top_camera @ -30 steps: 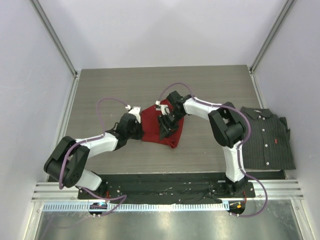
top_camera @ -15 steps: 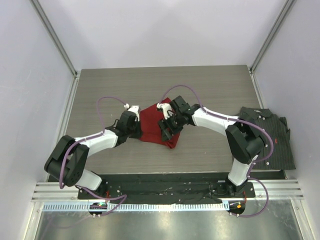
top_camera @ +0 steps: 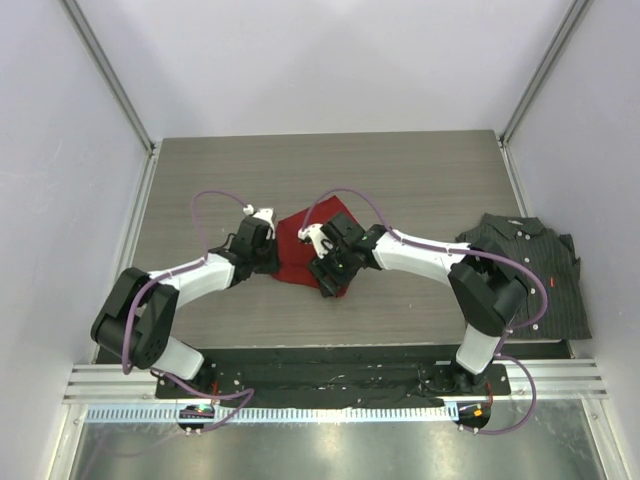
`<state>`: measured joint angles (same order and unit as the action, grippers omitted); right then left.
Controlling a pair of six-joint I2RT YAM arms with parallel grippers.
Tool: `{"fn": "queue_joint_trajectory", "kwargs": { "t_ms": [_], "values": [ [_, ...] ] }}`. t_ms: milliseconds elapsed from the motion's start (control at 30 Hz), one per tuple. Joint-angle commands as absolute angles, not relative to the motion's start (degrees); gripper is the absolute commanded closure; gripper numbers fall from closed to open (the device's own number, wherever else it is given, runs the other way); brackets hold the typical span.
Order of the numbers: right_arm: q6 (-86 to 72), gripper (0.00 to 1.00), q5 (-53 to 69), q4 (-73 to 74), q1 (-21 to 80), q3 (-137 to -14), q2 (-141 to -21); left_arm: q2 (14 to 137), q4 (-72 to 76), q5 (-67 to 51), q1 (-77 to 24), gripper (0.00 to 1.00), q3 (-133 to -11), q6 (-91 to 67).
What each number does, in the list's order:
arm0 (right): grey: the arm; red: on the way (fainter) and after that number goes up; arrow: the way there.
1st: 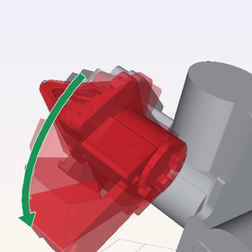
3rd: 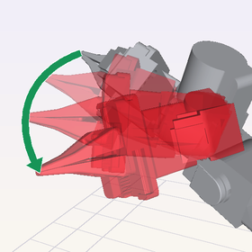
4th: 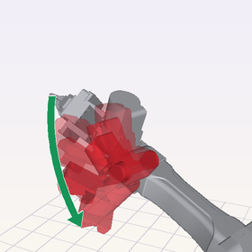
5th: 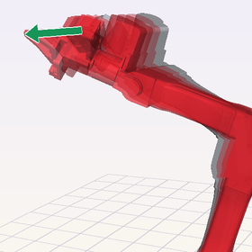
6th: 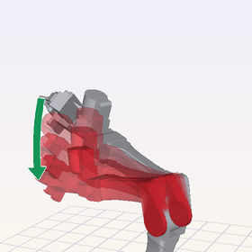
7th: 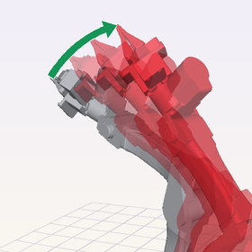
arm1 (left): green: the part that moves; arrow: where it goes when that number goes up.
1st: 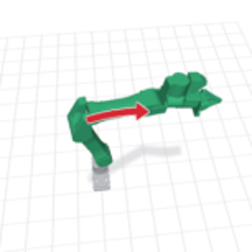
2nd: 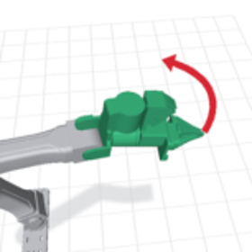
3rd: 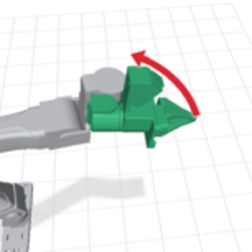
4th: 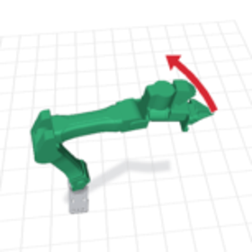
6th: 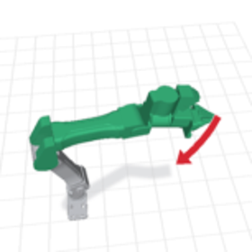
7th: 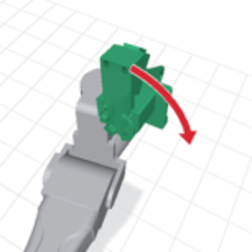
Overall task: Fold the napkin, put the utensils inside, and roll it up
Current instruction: Roll the napkin with the utensil
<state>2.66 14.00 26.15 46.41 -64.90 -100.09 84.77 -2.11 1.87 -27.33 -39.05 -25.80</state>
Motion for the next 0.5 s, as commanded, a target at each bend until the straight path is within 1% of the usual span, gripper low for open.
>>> {"fn": "queue_joint_trajectory", "kwargs": {
  "t_ms": [0,100,133,233,267,300,333,367,433,467],
  "values": [
    [2.5,0.41,11.4,27.3,46.7,-64.2,-97.6,85.6,-4.3,2.7,-26.4,1.00,-40.6,-26.4],
    [2.5,0.50,11.9,27.4,46.7,-63.5,-97.3,85.7,-4.4,2.6,-26.2,1.00,-40.6,-26.5],
    [2.5,0.56,12.5,27.4,46.7,-63.4,-97.6,85.8,-4.3,2.5,-26.2,1.00,-40.6,-26.4],
    [2.5,0.65,14.8,27.9,46.7,-63.8,-99.1,85.8,-4.6,2.6,-26.1,1.00,-40.7,-26.3],
    [2.5,0.72,15.8,28.6,46.6,-64.1,-99.6,85.6,-4.8,2.9,-26.0,1.00,-40.7,-26.2],
    [2.4,0.76,17.2,28.9,46.4,-64.5,-100.0,85.5,-5.0,3.0,-26.0,1.00,-40.8,-26.2],
    [1.9,0.80,21.2,29.1,45.6,-64.8,-101.0,85.3,-5.2,3.2,-25.9,1.00,-40.9,-26.1],
    [1.7,0.87,23.7,29.6,45.2,-65.3,-101.4,85.1,-5.8,3.6,-25.9,1.00,-41.0,-26.1],
    [1.0,0.93,29.7,30.0,43.8,-65.8,-102.5,84.6,-6.5,4.0,-25.8,1.00,-41.4,-26.1],
    [0.1,0.96,35.4,30.2,43.3,-66.5,-103.4,84.4,-7.1,4.5,-25.7,1.00,-41.5,-26.0]
  ]
}}
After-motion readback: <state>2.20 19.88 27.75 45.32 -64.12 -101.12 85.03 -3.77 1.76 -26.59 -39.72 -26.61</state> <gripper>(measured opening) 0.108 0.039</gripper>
